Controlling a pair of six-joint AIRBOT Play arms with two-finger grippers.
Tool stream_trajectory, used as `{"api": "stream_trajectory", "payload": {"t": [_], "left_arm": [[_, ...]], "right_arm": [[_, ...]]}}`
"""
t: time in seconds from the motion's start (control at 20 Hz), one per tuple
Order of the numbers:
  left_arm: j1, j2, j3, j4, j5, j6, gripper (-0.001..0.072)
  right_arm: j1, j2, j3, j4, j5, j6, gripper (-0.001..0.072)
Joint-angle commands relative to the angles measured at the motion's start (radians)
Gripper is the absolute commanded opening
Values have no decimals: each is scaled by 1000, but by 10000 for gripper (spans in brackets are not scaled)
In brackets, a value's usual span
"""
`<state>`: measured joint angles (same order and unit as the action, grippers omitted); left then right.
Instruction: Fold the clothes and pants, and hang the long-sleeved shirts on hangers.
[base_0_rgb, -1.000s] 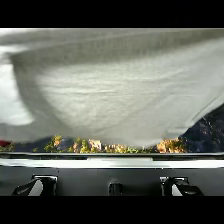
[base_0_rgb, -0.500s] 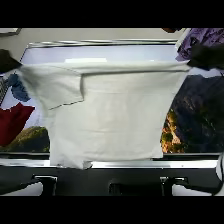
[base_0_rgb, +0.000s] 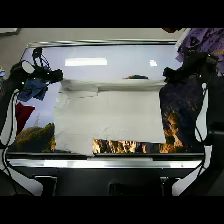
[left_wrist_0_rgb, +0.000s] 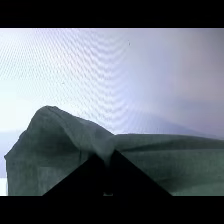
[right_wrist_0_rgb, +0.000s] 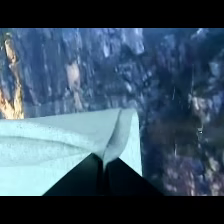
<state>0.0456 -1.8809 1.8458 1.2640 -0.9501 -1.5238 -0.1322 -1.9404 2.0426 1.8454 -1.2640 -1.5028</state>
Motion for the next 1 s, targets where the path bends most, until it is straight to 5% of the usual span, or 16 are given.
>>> {"api": "stream_trajectory", "payload": {"t": [0.0,0.35,0.85,0.95], "left_arm": [[13,-29,0,12,-35,25,17],[38,-28,-1,129,-409,25,18],[14,-72,-1,132,-455,21,23],[10,-79,-1,132,-446,21,92]], "right_arm": [[1,-32,1,1,-54,-11,32],[1,-32,-102,0,-298,-12,32],[1,-32,-247,40,-254,-20,34],[1,-32,-259,50,-259,-22,107]]}}
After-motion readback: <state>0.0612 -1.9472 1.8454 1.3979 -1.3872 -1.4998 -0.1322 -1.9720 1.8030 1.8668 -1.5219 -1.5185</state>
